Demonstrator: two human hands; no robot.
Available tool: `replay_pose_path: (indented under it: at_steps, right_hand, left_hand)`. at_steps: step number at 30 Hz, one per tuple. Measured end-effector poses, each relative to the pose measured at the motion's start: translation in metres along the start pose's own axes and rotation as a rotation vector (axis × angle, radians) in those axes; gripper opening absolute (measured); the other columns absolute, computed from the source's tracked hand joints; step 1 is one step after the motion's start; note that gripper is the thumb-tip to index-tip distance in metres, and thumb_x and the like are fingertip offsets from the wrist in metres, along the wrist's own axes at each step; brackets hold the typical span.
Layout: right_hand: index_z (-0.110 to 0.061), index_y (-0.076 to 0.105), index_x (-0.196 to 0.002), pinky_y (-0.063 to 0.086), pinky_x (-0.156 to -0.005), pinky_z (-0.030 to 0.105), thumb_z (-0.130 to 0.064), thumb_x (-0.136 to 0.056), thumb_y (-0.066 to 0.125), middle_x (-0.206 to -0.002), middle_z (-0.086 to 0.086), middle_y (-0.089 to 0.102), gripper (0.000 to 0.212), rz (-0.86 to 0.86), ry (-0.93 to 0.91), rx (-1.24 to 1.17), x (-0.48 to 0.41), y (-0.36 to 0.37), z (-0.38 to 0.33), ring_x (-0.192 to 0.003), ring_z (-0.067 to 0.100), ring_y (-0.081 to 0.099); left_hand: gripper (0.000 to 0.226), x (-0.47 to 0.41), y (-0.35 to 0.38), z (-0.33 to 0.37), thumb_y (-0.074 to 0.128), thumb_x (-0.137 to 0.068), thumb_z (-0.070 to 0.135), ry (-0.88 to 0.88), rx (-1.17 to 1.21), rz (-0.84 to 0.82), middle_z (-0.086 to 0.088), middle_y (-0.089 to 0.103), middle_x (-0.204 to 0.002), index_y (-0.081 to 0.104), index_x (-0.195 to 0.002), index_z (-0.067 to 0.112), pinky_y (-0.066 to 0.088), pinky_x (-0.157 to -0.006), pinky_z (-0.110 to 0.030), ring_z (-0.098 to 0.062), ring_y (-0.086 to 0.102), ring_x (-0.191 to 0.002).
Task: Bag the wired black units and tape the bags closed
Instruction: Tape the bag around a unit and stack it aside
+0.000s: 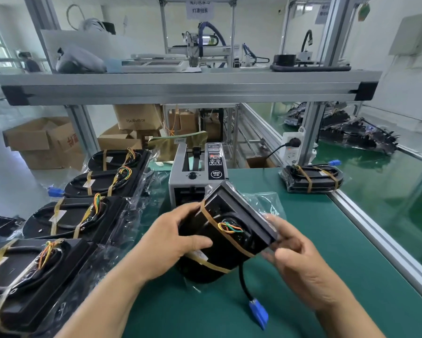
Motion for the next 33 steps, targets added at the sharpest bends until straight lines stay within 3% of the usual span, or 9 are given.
replay_pose_path:
  at_steps: [4,7,10,16,20,25,27,30,33]
  right_hand:
    - [-0.02,0.05,-0.135,0.044,-0.107,0.034,-0.029,-0.054,0.081,-0.134,-0.004,0.064,0.086,0.081,-0.011,0.324,-0.004,-0.021,-0.028,-0.131,0.012,0.054]
    - [-0.029,0.045,-0.137,0.037,-0.108,0.028,-0.039,-0.052,0.085,-0.137,-0.018,0.059,0.094,0.034,0.018,0.553,-0.011,-0.014,-0.039,-0.132,0.0,0.048]
    - [-0.033,0.041,-0.141,0.033,-0.112,0.027,-0.043,-0.052,0.087,-0.138,-0.021,0.057,0.101,-0.072,0.126,0.704,-0.014,-0.001,-0.031,-0.132,-0.004,0.047]
    - [-0.029,0.06,-0.124,0.047,-0.106,0.035,-0.029,-0.056,0.089,-0.12,-0.008,0.07,0.074,-0.08,0.234,0.723,-0.009,0.0,-0.003,-0.114,0.011,0.064]
    - [-0.029,0.063,-0.116,0.051,-0.093,0.025,-0.024,-0.052,0.091,-0.116,-0.007,0.071,0.07,0.011,0.201,0.606,-0.002,-0.009,0.007,-0.108,0.012,0.067]
    - [-0.033,0.06,-0.12,0.048,-0.101,0.03,-0.03,-0.047,0.093,-0.117,-0.013,0.07,0.08,0.062,0.167,0.655,0.002,-0.009,0.004,-0.111,0.008,0.065]
    - [-0.032,0.06,-0.119,0.048,-0.103,0.031,-0.03,-0.046,0.092,-0.116,-0.013,0.07,0.08,0.066,0.174,0.696,0.003,-0.007,0.001,-0.11,0.006,0.065]
    - [-0.026,0.064,-0.112,0.049,-0.102,0.037,-0.028,-0.048,0.091,-0.109,-0.008,0.071,0.069,0.051,0.184,0.732,0.004,-0.002,-0.003,-0.105,0.01,0.066]
    - [-0.024,0.067,-0.106,0.049,-0.101,0.039,-0.025,-0.053,0.09,-0.106,-0.004,0.072,0.058,0.041,0.19,0.723,0.005,0.0,-0.003,-0.103,0.015,0.067]
  left_hand:
    - [0.06,-0.003,-0.006,0.022,0.082,-0.068,0.021,0.034,-0.219,-0.013,0.015,0.069,-0.108,0.06,-0.116,0.049,0.059,-0.076,-0.029,-0.013,0.073,-0.084]
    - [0.063,-0.003,0.007,0.031,0.083,-0.067,0.024,0.066,-0.407,-0.065,0.02,0.061,-0.105,0.057,-0.119,0.047,0.056,-0.075,-0.022,-0.006,0.066,-0.086]
    - [0.064,-0.004,0.026,0.035,0.084,-0.069,0.023,0.138,-0.549,-0.087,0.02,0.056,-0.106,0.056,-0.124,0.039,0.049,-0.088,-0.023,-0.002,0.056,-0.099]
    - [0.074,-0.007,0.046,0.027,0.084,-0.069,0.027,0.197,-0.788,-0.102,0.016,0.054,-0.124,0.053,-0.136,0.029,0.034,-0.107,-0.033,-0.006,0.045,-0.117]
    - [0.078,-0.005,0.047,0.025,0.085,-0.07,0.028,0.198,-0.831,-0.087,0.015,0.053,-0.13,0.05,-0.14,0.028,0.031,-0.109,-0.032,-0.007,0.044,-0.122]
    - [0.083,0.001,0.045,0.023,0.082,-0.062,0.048,0.068,-0.609,-0.167,0.033,0.047,-0.132,0.05,-0.138,0.038,0.035,-0.108,-0.021,0.009,0.043,-0.123]
    - [0.061,0.0,0.034,0.023,0.076,-0.063,0.056,0.011,-0.466,-0.087,0.038,0.057,-0.116,0.061,-0.121,0.044,0.044,-0.093,-0.017,0.015,0.053,-0.108]
    - [0.006,-0.004,-0.008,0.021,0.072,-0.083,0.039,-0.035,-0.283,0.293,0.029,0.071,-0.09,0.075,-0.088,0.039,0.047,-0.078,-0.017,0.011,0.064,-0.086]
    - [0.016,-0.009,-0.035,-0.012,0.069,-0.088,0.026,-0.234,-0.014,0.538,0.007,0.074,-0.075,0.077,-0.075,0.025,0.053,-0.071,-0.027,-0.008,0.064,-0.072]
Point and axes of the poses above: each hand's wrist, its own x-axis away from the middle knuckle, its own y-axis out of the palm, z = x × y, the point moved 10 cm from there along -x, towards the middle knuckle
